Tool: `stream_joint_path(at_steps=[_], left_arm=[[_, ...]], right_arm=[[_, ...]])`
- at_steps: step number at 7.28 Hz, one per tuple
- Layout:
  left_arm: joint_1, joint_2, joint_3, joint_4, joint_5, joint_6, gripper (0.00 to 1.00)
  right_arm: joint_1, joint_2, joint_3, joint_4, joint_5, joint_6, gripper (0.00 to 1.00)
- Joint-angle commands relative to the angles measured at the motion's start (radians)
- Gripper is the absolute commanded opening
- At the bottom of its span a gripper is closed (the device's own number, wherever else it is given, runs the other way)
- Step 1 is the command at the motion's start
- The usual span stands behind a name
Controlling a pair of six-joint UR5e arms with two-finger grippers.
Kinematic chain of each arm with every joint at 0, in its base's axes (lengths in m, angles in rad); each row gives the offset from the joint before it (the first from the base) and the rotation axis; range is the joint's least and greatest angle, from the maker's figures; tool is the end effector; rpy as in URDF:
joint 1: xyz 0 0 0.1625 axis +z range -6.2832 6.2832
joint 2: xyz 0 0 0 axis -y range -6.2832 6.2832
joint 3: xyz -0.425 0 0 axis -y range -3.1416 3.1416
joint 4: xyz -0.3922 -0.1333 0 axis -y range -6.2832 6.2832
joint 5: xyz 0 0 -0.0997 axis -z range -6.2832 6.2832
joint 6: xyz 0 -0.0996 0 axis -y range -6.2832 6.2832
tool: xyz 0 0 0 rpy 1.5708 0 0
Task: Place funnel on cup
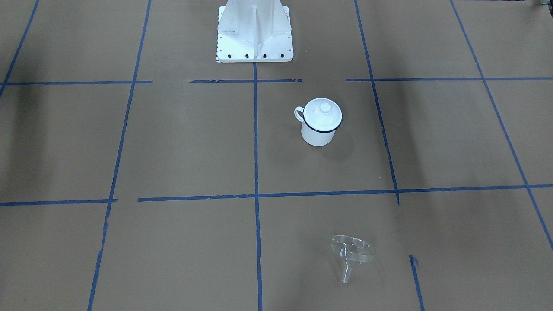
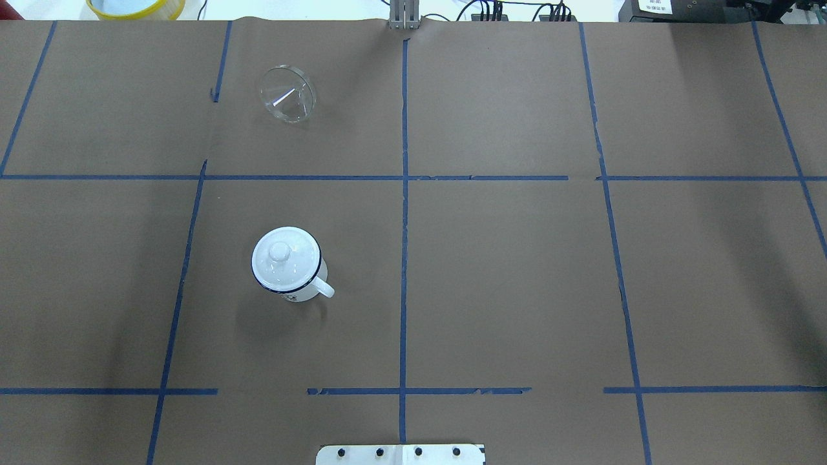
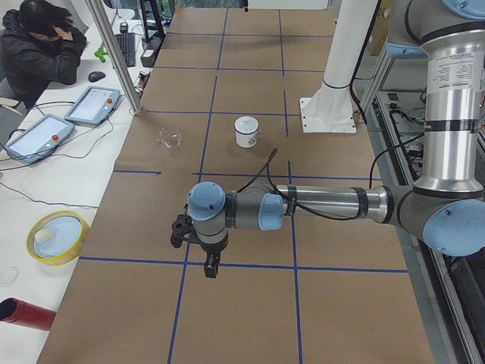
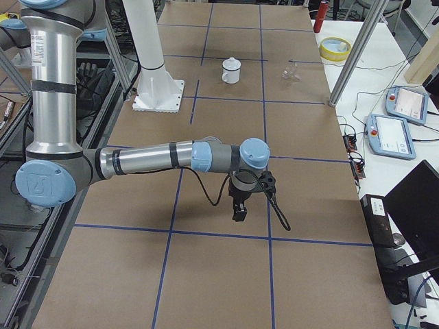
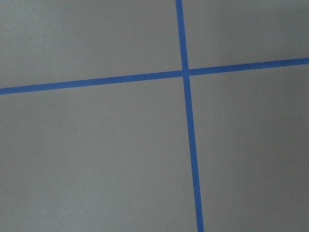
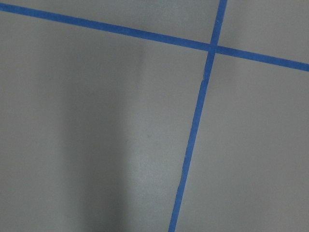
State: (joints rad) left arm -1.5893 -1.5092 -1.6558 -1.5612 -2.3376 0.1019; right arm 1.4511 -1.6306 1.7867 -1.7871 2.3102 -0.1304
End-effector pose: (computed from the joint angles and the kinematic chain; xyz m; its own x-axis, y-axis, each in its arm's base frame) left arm -0.0728 -0.4653 0.6479 0.7183 0.0980 -0.6888 -0.0549 0.9949 0.0843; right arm 0.0111 -0.4618 0.6052 0.7167 -0.1764 0.6747 0.2142 0.9764 0.0278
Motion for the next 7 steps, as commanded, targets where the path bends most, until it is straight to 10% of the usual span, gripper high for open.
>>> stream_joint_path(at_steps=[1,7], left_arm=[[-0.001,0.0,-0.012,-0.023,0.001,0.007,1.0],[0.017,-0.054,-0.016,-0.08,0.036,-0.008,1.0]], right_arm=[[0.0,0.0,0.0,0.0,0.0,0.0,1.0],[0.0,0.0,0.0,0.0,0.0,0.0,1.0]])
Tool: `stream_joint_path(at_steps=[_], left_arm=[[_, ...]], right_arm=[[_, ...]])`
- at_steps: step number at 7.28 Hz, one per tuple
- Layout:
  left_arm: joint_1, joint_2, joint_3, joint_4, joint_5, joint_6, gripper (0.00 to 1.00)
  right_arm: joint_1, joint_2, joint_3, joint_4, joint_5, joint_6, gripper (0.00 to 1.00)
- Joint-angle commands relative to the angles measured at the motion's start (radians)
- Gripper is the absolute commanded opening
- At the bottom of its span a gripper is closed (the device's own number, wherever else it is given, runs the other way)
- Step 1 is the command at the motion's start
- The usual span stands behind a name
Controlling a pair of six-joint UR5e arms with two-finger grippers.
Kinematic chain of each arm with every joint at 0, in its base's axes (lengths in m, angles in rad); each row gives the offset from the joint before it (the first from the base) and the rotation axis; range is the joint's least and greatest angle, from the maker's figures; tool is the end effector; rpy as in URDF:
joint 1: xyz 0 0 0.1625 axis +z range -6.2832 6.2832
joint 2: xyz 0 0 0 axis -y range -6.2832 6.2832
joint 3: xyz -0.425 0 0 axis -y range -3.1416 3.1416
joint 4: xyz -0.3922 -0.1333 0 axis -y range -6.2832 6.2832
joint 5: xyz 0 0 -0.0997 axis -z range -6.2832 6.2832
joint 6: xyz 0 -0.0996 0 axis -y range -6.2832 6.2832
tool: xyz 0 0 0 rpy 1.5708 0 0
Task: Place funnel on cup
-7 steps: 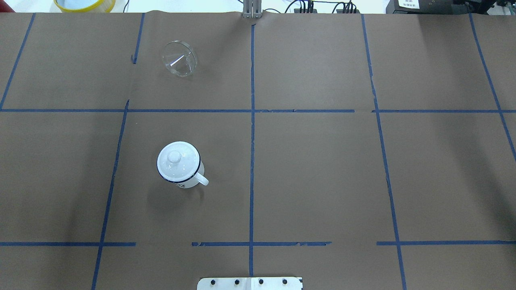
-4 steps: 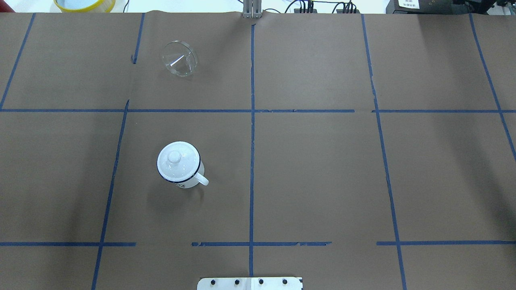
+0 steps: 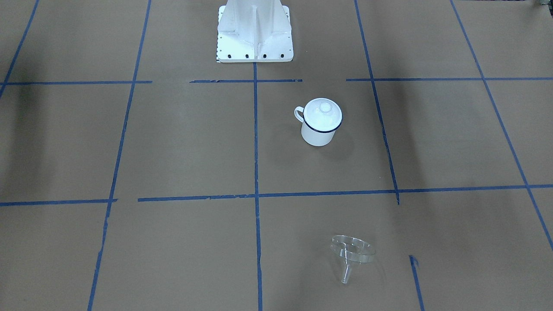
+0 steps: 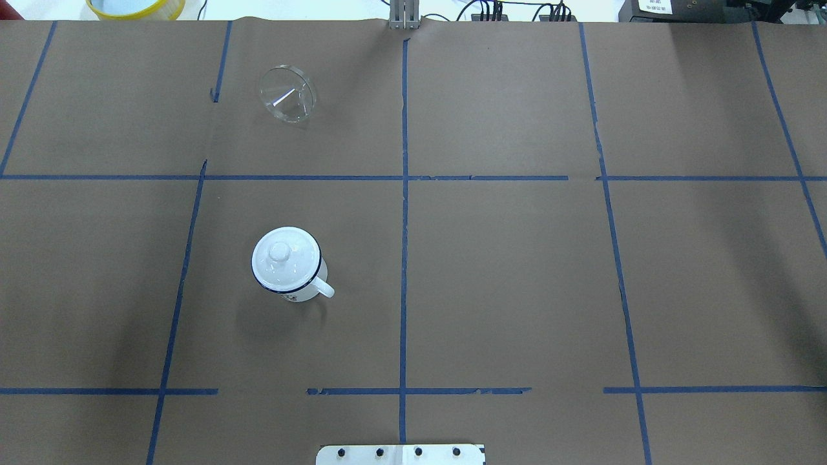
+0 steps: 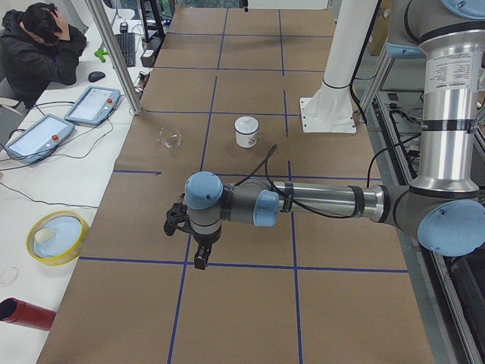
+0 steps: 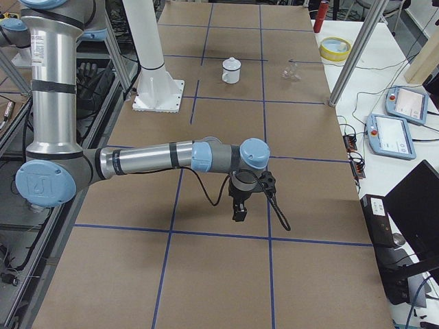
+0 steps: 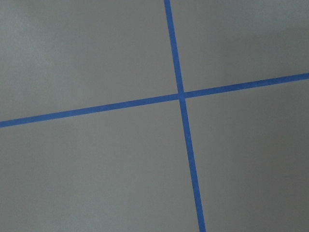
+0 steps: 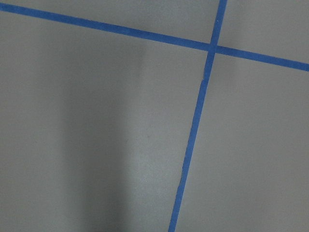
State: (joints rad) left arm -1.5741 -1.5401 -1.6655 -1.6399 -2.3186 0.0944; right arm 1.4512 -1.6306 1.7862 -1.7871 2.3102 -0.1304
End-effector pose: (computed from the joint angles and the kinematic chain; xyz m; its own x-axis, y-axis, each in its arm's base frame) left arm -0.0672 -0.4866 0.6214 0.7305 0.1809 -0.6585 -0.0659 0.9785 0.1957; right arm 0.0112 -0.4617 0.6055 0.7167 -0.1760 0.6748 0.2141 0.9764 0.0273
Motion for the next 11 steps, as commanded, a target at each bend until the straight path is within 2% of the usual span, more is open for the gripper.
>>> stream_joint_path(at_steps=[1,2,4,6,7,8,11], left_arm=[[0.0,-0.067,-0.002,-0.011,0.043,0.002,1.0],[0.0,-0.099,-0.02,-0.02,0.045,0.001,1.0],[-0.001,-0.112,-0.022,-0.197,0.033,-0.002,1.0],[0.0,-0.112,-0.022,-0.222,0.033,0.002,1.0],[0.023,-0.124,-0.049,-0.245,0.033,-0.083,1.0],[0.157,-0.141,-0.081,-0.229,0.036,-0.181,1.0],[0.427,-0.189,-0.205,-0.224,0.05,-0.798,1.0]], right_arm=[[0.0,0.0,0.001,0.0,0.0,0.0,1.0],[0.0,0.0,0.001,0.0,0.0,0.0,1.0],[0.0,0.0,-0.001,0.0,0.0,0.0,1.0],[0.0,0.0,-0.001,0.0,0.0,0.0,1.0],[0.0,0.0,0.001,0.0,0.0,0.0,1.0],[0.0,0.0,0.001,0.0,0.0,0.0,1.0],[0.0,0.002,0.001,0.0,0.0,0.0,1.0]])
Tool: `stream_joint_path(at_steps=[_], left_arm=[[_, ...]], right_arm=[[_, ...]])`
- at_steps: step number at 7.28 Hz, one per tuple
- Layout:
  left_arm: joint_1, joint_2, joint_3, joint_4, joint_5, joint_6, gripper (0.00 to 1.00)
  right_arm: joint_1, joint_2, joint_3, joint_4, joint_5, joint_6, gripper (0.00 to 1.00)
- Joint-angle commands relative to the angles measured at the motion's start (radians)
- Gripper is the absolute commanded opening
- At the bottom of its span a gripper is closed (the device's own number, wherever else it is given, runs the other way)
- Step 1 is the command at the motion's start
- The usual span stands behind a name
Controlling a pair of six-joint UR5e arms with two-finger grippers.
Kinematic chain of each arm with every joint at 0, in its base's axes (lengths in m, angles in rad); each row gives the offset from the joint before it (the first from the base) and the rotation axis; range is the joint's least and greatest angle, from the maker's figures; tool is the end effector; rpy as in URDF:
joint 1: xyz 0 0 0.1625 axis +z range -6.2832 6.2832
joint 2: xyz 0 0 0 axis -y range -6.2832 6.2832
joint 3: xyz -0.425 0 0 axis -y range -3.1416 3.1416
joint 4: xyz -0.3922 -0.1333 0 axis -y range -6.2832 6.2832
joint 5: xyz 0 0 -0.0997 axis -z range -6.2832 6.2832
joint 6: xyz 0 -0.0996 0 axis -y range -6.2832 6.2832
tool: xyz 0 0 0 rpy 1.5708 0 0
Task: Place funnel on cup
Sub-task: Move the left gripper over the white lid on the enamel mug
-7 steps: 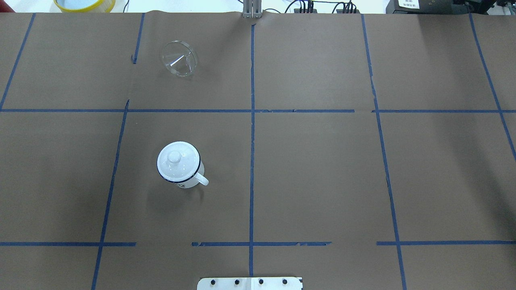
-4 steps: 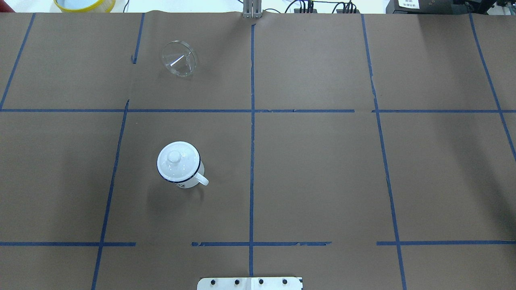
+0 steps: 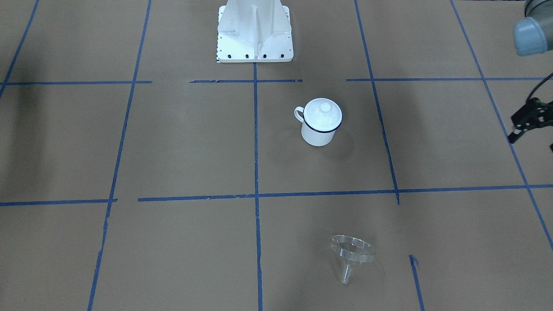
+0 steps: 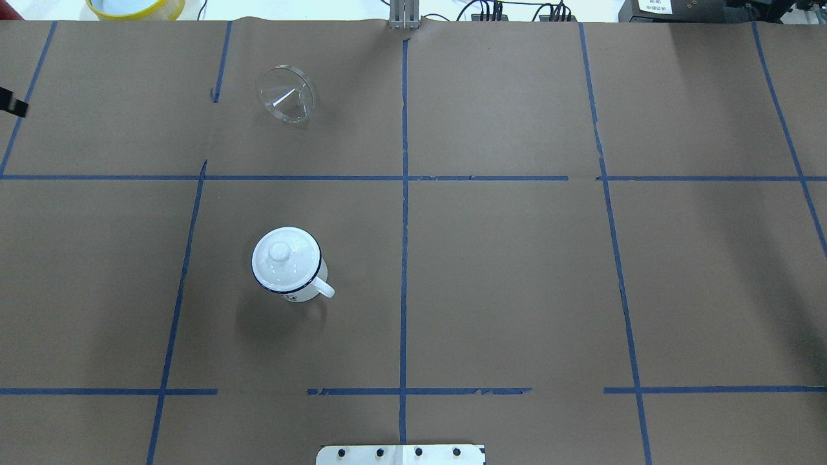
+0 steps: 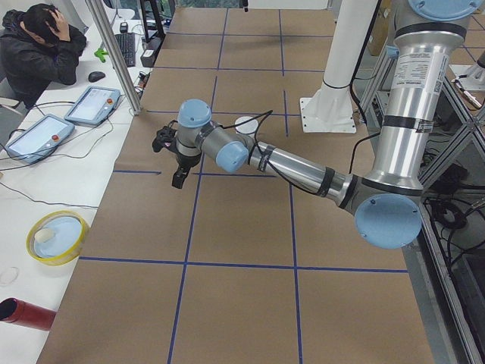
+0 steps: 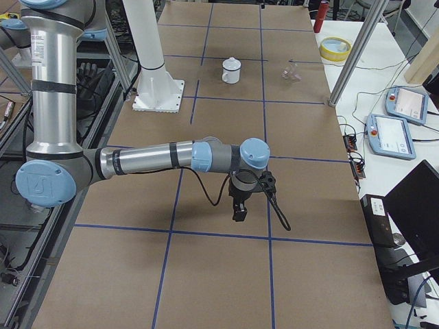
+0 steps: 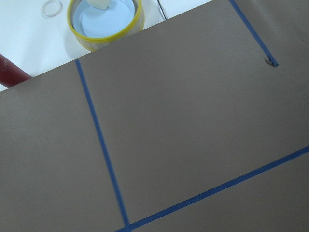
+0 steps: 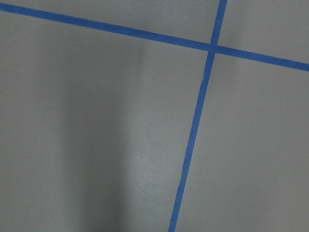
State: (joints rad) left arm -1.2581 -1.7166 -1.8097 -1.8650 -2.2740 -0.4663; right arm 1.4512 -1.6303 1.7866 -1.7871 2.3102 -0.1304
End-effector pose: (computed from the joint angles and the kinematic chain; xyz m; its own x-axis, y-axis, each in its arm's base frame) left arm 0.1038 -0.5451 0.4323 0.6444 0.2218 -0.7319 0.0563 0.9407 0.3346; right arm 0.0112 -0.4619 0.6051 0.7167 -0.1765 0.6747 0.2141 0.9764 0.0280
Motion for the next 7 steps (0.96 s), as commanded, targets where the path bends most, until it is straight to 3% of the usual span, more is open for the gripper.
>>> stream_joint_path(at_steps=[1,2,3,4,7], left_arm=[[0.208,-0.027,-0.118,0.01,0.045,-0.396,1.0],[0.308,-0.099,-0.149,0.112,0.142,-0.499,1.0],[0.363,-0.233,-0.152,0.3,0.178,-0.553,1.0],[0.428,-0.309,-0.157,0.387,0.211,-0.637,1.0],[0.603,-0.333,-0.157,0.388,0.324,-0.794,1.0]], right_arm=[[0.0,0.0,0.0,0.0,0.0,0.0,1.0],[0.0,0.0,0.0,0.0,0.0,0.0,1.0],[0.0,0.0,0.0,0.0,0.0,0.0,1.0],[0.0,0.0,-0.001,0.0,0.0,0.0,1.0],[0.0,0.0,0.0,0.0,0.0,0.0,1.0]])
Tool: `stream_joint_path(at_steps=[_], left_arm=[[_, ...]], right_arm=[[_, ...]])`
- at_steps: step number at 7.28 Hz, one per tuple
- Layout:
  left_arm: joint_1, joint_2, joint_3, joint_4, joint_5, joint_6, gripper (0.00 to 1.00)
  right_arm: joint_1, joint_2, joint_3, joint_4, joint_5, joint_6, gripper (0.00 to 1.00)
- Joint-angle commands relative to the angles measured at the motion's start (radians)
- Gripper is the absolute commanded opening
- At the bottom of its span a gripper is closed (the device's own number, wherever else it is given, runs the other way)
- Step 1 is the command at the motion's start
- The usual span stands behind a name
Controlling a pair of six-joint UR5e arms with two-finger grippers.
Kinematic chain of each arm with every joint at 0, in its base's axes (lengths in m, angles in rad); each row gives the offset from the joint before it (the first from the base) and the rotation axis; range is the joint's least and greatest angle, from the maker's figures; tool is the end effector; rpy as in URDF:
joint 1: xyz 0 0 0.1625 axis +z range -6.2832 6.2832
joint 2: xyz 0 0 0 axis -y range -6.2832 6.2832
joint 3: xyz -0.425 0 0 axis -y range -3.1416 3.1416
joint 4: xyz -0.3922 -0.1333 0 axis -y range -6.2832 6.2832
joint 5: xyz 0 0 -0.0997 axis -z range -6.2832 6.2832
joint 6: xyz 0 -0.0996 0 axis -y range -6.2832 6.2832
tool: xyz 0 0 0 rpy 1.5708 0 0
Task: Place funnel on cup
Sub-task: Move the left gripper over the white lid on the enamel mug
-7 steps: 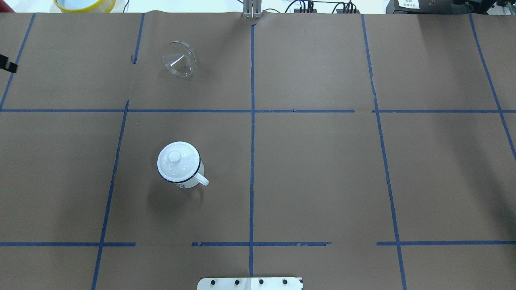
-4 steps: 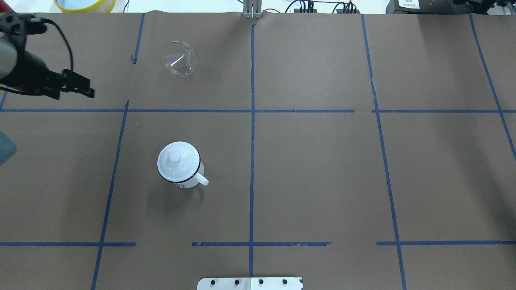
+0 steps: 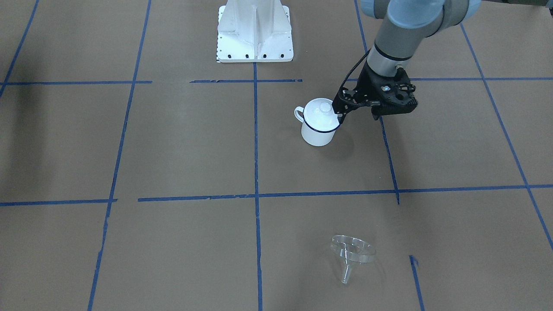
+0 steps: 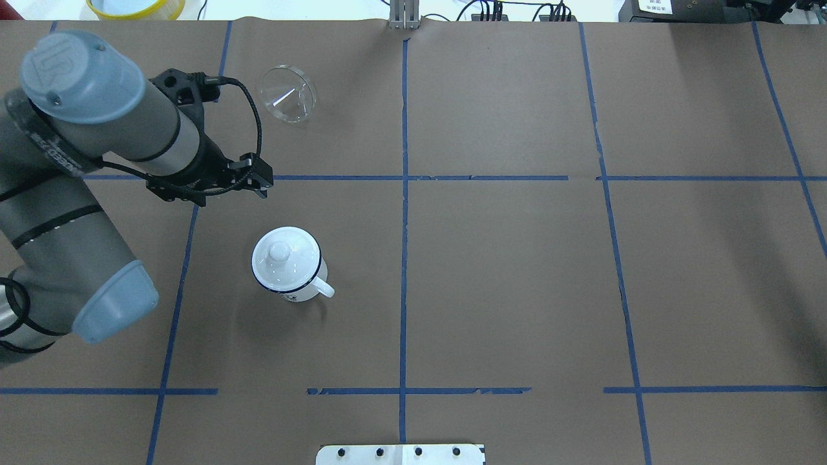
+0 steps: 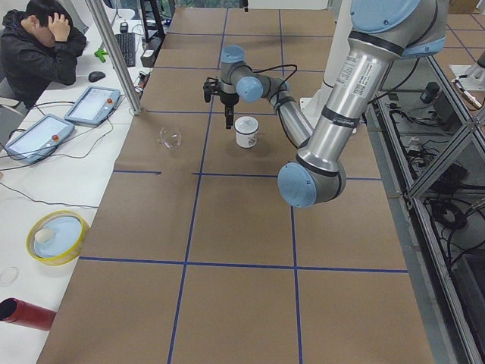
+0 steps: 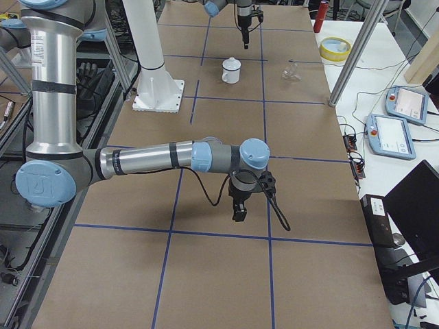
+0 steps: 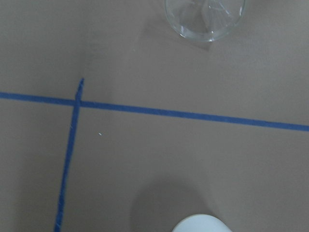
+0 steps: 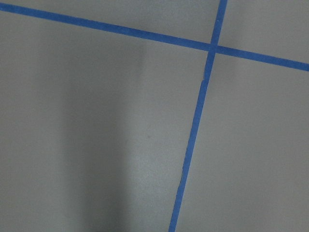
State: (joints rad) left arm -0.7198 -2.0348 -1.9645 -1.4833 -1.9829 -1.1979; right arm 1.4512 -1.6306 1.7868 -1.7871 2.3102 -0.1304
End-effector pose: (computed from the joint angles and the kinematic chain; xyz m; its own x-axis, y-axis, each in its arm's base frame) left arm 0.3760 -0.4538 0.2420 0.6463 -0.1227 -0.7532 0.1706 0.9852 -0.0141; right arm 0.0112 -0.4618 0.6052 0.7167 -0.1764 0.6747 0.2141 0.9764 0.0279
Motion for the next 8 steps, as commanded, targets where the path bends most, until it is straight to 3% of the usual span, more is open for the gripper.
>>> stream_joint_path(at_steps=[1,2,4,8], left_arm=[[0.104,-0.016,-0.005,0.006,0.039,-0.089,1.0],[0.121,-0.019,-0.01,0.006,0.041,-0.095,0.99],[0.129,-0.019,-0.01,0.006,0.041,-0.101,0.67],[0.129,-0.021,-0.004,0.006,0.042,-0.1,0.65]], right_arm=[[0.0,0.0,0.0,0.0,0.0,0.0,1.0],[0.0,0.0,0.0,0.0,0.0,0.0,1.0],[0.0,0.0,0.0,0.0,0.0,0.0,1.0],[0.0,0.0,0.0,0.0,0.0,0.0,1.0]])
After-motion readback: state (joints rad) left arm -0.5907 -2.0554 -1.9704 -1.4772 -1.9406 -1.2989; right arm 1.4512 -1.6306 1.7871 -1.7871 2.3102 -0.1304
